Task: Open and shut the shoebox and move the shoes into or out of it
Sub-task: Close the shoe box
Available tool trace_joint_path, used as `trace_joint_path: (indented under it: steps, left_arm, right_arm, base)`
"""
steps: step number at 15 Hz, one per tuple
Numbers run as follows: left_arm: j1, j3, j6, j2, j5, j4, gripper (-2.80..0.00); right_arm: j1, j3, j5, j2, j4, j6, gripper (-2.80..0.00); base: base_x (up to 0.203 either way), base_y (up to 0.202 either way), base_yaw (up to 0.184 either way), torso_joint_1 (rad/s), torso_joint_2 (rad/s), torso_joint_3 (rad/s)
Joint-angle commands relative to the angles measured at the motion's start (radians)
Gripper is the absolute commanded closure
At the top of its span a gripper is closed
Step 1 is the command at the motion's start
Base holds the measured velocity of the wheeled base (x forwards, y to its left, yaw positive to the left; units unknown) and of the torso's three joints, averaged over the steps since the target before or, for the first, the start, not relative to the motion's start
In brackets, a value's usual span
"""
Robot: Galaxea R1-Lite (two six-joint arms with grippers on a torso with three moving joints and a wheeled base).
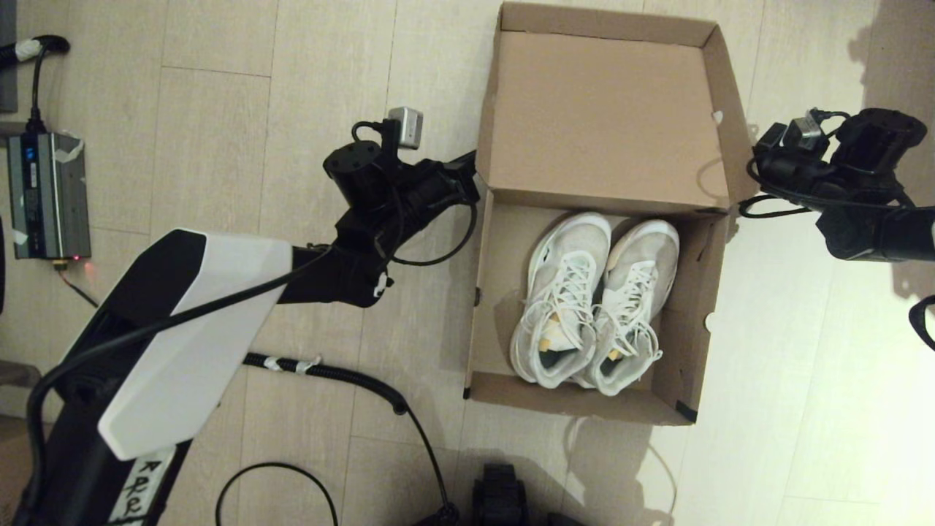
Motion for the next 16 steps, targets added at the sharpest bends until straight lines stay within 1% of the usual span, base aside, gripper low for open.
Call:
trace_joint_path:
  steps: [1,3,6,8,9,10,14,15,16]
  left_arm:
    - [0.000,0.001,-0.002,-0.006,-0.002,-0.006,0.00]
    - [0.000,0.000,-0.002,-0.003,-0.002,-0.006,0.00]
    - [0.000,-0.001,-0.002,0.004,-0.004,-0.006,0.00]
    - [0.000,0.001,-0.002,0.007,-0.004,-0.006,0.00]
    - [0.000,-0.001,-0.002,0.007,-0.004,-0.006,0.00]
    - [0.000,-0.001,-0.002,0.008,-0.004,-0.006,0.00]
    - [0.000,-0.001,-0.003,0.013,-0.004,-0.007,0.00]
    - [0.000,-0.001,-0.003,0.017,-0.004,-0.007,0.00]
    - [0.000,-0.001,-0.003,0.018,-0.004,-0.007,0.00]
  right_arm:
    - [0.006,-0.002,0.004,0.021,-0.056,0.059,0.00]
    - [0.005,-0.002,0.002,0.032,-0.127,0.171,0.00]
    - [0.001,-0.002,0.008,0.033,-0.168,0.274,0.00]
    - [0.000,-0.002,0.013,0.037,-0.220,0.384,0.00]
    - [0.000,-0.002,0.025,0.045,-0.257,0.448,0.00]
    - [0.002,-0.002,0.046,0.049,-0.281,0.495,0.00]
    - [0.006,-0.002,0.085,0.047,-0.324,0.565,0.00]
    - [0.006,-0.002,0.100,0.046,-0.341,0.587,0.00]
    - [0.006,-0.002,0.131,0.047,-0.366,0.616,0.00]
  base:
    - [0.000,0.000,0.000,0.000,0.00,0.000]
    - [0.000,0.000,0.000,0.000,0.00,0.000]
    - [0.000,0.000,0.000,0.000,0.00,0.000]
    - [0.000,0.000,0.000,0.000,0.00,0.000]
    - [0.000,0.000,0.000,0.000,0.00,0.000]
    - [0.000,0.000,0.000,0.000,0.00,0.000]
    - [0.000,0.000,0.000,0.000,0.00,0.000]
    - [0.000,0.000,0.000,0.000,0.00,0.000]
    - [0.000,0.000,0.000,0.000,0.00,0.000]
